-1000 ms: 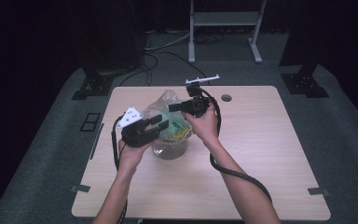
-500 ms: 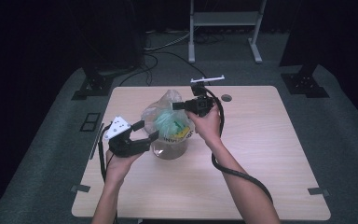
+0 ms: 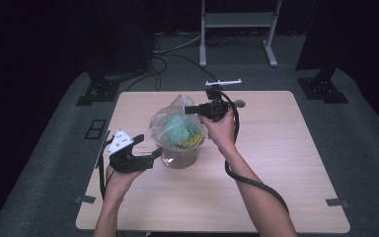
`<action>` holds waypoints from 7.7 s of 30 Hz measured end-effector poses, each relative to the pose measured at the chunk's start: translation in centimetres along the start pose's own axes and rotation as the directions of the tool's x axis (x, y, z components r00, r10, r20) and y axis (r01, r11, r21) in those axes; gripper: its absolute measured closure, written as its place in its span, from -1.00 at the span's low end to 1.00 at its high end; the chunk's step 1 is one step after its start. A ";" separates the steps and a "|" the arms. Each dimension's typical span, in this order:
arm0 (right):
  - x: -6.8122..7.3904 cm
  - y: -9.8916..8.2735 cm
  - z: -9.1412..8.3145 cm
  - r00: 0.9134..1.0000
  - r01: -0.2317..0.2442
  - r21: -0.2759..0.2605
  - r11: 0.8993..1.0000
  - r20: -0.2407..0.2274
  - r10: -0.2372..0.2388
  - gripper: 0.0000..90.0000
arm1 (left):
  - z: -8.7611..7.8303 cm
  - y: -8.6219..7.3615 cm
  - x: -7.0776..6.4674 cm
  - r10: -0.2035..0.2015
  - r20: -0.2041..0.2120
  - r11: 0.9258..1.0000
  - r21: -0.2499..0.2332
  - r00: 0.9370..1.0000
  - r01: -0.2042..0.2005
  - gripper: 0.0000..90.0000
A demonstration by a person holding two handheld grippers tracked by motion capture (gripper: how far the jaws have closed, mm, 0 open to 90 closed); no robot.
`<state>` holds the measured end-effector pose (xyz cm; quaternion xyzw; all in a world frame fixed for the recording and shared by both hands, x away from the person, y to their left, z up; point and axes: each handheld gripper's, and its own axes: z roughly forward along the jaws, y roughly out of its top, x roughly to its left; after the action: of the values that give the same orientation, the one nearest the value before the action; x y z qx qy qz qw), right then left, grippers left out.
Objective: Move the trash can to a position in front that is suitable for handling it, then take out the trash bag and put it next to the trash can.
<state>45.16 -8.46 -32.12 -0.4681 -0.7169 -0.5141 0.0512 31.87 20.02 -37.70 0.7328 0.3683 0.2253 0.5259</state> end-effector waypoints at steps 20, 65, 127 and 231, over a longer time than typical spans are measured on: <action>1.7 1.1 -2.7 0.995 0.021 -0.051 0.998 -0.101 -0.026 1.00 | 1.9 -4.2 1.4 -0.019 -0.031 1.000 0.025 0.999 0.020 -0.80; -2.7 -0.3 -15.7 0.994 -0.004 -0.201 0.979 -0.104 -0.018 1.00 | 2.1 -4.9 1.7 -0.072 0.017 0.997 0.018 0.997 0.072 -0.80; -10.8 -5.7 -10.8 0.989 -0.142 -0.128 0.982 -0.049 0.137 1.00 | 2.4 -5.1 1.8 -0.093 0.016 0.995 0.023 0.996 0.093 -0.80; -14.9 -16.7 -18.3 0.999 -0.028 -0.134 0.991 0.034 0.033 -0.04 | 2.7 -5.2 1.3 -0.091 0.028 0.995 0.033 0.995 0.090 -0.80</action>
<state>33.89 -32.59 -43.39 -0.4908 -0.6746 -0.5513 0.0146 33.03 20.28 -43.62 0.7270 0.3969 0.1845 0.5291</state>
